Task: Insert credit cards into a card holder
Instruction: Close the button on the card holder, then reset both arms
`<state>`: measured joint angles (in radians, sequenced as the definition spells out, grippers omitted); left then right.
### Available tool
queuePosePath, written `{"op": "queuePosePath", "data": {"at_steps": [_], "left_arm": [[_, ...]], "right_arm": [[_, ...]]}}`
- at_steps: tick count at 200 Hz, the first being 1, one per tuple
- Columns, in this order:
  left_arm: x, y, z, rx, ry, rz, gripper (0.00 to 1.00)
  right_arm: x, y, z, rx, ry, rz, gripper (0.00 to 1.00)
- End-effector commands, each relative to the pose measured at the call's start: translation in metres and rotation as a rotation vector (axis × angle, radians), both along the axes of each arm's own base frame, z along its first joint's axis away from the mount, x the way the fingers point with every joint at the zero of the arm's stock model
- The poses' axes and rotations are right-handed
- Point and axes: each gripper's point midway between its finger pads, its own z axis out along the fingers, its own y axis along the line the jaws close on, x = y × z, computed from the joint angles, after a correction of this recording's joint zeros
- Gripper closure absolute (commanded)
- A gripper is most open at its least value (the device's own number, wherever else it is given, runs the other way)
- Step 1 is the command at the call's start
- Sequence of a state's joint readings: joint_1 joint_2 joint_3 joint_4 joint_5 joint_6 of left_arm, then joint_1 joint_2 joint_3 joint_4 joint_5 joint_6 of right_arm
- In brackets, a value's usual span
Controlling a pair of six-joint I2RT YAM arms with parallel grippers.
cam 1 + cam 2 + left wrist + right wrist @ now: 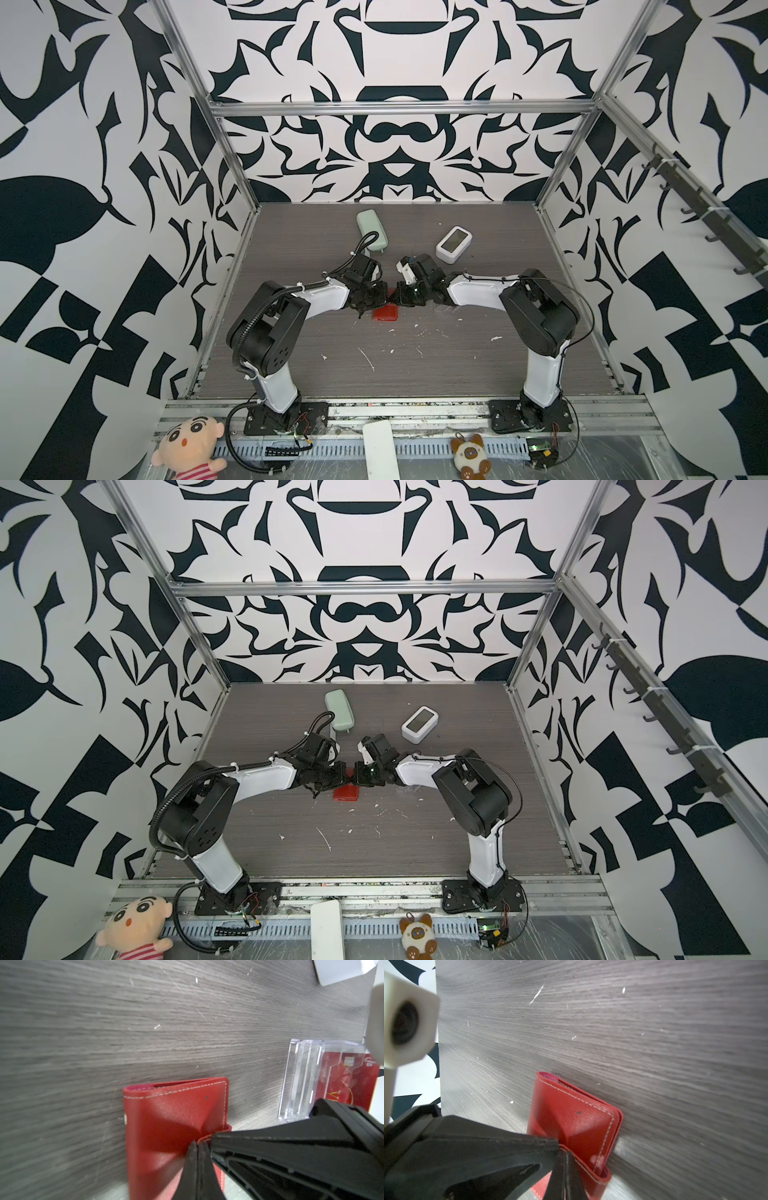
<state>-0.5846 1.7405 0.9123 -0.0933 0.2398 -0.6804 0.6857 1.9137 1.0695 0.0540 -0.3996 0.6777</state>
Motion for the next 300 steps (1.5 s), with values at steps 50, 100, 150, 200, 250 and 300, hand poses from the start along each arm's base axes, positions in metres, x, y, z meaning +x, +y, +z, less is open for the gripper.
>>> {"op": "queuePosePath", "data": {"at_steps": [50, 100, 150, 200, 250, 300], "left_arm": [[-0.006, 0.005, 0.002, 0.039, 0.004, -0.018, 0.81], [0.004, 0.006, 0.042, 0.037, -0.113, -0.038, 0.57], [0.018, 0.037, 0.067, 0.18, -0.283, 0.007, 0.48], [0.032, 0.094, 0.087, 0.453, -0.441, 0.122, 0.39], [0.042, 0.147, 0.106, 0.725, -0.555, 0.254, 0.33], [0.05, 0.196, 0.124, 0.951, -0.619, 0.394, 0.27]], "right_arm": [[-0.004, -0.015, 0.014, -0.079, -0.059, 0.005, 0.77], [0.005, -0.044, 0.035, -0.214, -0.193, -0.025, 0.63], [0.02, -0.087, 0.059, -0.412, -0.359, -0.093, 0.6], [0.036, -0.151, 0.1, -0.652, -0.577, -0.277, 0.58], [0.038, -0.217, 0.135, -0.92, -0.729, -0.443, 0.53], [0.034, -0.297, 0.138, -1.026, -0.681, -0.635, 0.51]]}}
